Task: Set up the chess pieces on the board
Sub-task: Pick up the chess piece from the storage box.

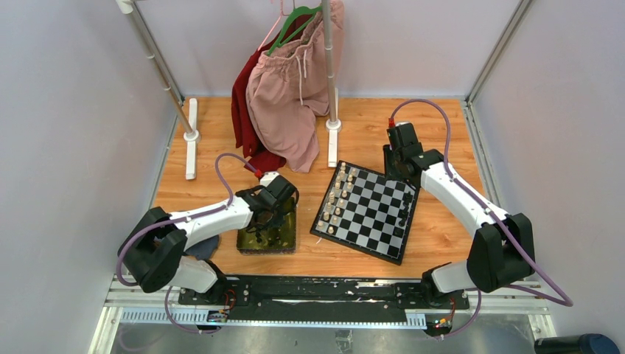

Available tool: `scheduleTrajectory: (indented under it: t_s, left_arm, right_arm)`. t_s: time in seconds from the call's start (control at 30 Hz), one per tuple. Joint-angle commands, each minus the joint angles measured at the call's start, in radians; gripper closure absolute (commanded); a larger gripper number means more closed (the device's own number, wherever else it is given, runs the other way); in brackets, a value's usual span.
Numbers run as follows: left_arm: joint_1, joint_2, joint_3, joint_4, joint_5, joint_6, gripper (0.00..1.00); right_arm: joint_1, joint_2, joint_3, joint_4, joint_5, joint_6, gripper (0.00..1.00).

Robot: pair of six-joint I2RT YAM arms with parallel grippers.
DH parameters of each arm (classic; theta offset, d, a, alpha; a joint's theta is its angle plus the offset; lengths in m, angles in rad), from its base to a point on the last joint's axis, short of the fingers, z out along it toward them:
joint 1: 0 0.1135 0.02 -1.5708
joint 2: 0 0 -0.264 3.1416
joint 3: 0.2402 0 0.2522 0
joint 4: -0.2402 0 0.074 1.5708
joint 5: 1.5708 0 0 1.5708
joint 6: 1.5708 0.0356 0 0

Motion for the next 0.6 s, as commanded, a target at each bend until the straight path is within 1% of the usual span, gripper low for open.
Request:
scheduleTrajectory:
  t_s: [0.0,0.13,0.17,0.27,0.4,0.57]
  left_arm:
    - [0.013,0.021,0.000,0.010,-0.015,0.000,0.90]
    - [0.013,0.018,0.009,-0.004,-0.023,0.004,0.96]
    - [0.013,0.013,0.010,-0.010,-0.026,0.005,1.00]
    - [0.013,-0.008,0.026,-0.038,-0.035,0.009,1.00]
    - [0.012,-0.084,0.054,-0.090,-0.051,0.030,1.00]
    - [0.000,-0.169,0.146,-0.194,-0.090,0.126,1.00]
  right_arm:
    - [0.013,0.001,-0.017,-0.004,0.022,-0.007,0.62]
    - [0.012,-0.001,-0.016,-0.004,0.024,-0.008,0.62]
    - [0.012,-0.001,-0.016,-0.005,0.023,-0.008,0.62]
    - [0.012,-0.006,-0.016,-0.006,0.023,-0.008,0.62]
    - [0.012,-0.015,-0.011,-0.009,0.026,-0.010,0.62]
    - [0.008,-0.030,-0.005,-0.017,0.033,-0.007,0.62]
